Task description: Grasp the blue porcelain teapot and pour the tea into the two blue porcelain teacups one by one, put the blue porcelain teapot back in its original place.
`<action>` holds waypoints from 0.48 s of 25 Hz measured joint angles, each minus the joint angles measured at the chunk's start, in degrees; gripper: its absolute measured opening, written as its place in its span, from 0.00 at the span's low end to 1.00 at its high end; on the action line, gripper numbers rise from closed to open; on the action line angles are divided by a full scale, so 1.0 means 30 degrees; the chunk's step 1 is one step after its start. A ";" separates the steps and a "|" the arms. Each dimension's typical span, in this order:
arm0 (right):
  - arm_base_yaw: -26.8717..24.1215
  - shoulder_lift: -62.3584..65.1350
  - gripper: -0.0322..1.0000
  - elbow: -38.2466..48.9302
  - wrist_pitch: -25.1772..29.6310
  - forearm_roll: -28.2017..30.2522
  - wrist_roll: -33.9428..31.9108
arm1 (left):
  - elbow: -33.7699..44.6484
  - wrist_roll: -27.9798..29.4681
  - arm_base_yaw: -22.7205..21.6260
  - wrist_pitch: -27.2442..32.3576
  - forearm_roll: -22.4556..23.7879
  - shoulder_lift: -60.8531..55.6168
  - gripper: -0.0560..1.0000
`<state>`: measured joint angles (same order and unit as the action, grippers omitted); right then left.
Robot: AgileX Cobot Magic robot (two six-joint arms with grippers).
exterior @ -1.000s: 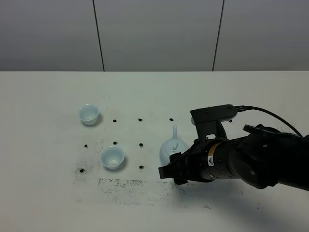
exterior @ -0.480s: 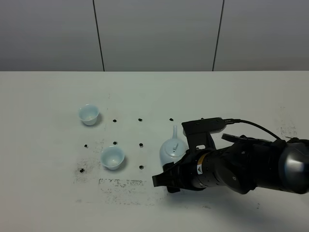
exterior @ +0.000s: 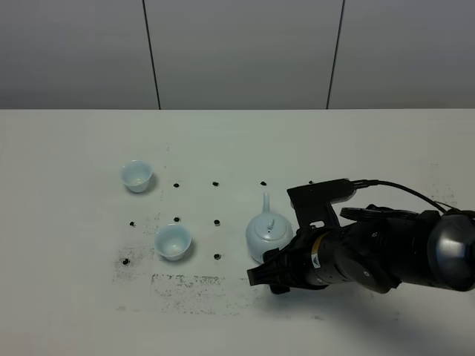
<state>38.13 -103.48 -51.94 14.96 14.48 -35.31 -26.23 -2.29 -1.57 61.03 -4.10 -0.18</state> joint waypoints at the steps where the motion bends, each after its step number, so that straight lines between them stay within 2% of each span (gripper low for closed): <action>1: -0.0131 0.0000 0.60 0.0000 0.0198 0.0397 -0.0292 | 0.0000 0.0000 0.0000 0.0000 0.0000 0.0000 0.53; 12: -0.0686 0.0000 0.60 0.0000 0.1842 0.4077 -0.2181 | 0.0000 0.0000 0.0000 0.0000 0.0000 0.0000 0.53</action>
<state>36.07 -103.48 -51.94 20.49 26.72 -41.85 -26.23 -2.29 -1.57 61.03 -4.10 -0.18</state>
